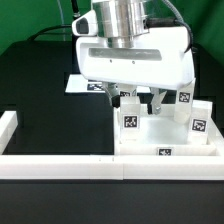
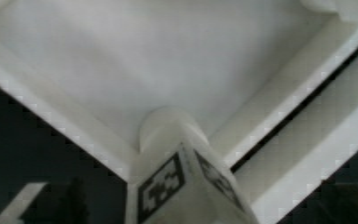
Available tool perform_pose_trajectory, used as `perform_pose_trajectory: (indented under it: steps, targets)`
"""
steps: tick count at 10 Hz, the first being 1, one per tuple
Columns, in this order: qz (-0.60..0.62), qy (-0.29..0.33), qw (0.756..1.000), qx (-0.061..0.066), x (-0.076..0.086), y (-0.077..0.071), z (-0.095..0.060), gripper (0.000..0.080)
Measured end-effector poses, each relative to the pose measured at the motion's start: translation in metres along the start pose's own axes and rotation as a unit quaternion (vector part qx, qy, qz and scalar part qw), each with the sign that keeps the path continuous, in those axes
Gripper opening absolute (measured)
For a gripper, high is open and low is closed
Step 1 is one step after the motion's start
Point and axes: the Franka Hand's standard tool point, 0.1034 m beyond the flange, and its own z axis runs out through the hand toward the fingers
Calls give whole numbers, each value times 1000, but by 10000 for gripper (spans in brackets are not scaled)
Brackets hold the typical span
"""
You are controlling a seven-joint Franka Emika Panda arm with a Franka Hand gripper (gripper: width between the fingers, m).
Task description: Assemble square table
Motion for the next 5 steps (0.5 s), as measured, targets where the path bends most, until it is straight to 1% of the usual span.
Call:
perform_pose_trajectory:
  steps: [2,3,4,5]
  targets:
    - [-107,-3,994,-3,6,4,1,649]
    - [-153,-6,988,-13,6,3,0,649]
    - [-201,-2,979,-25,7,-1,-3,649]
    - [-227,-3,973,-33,7,-2,-4,649]
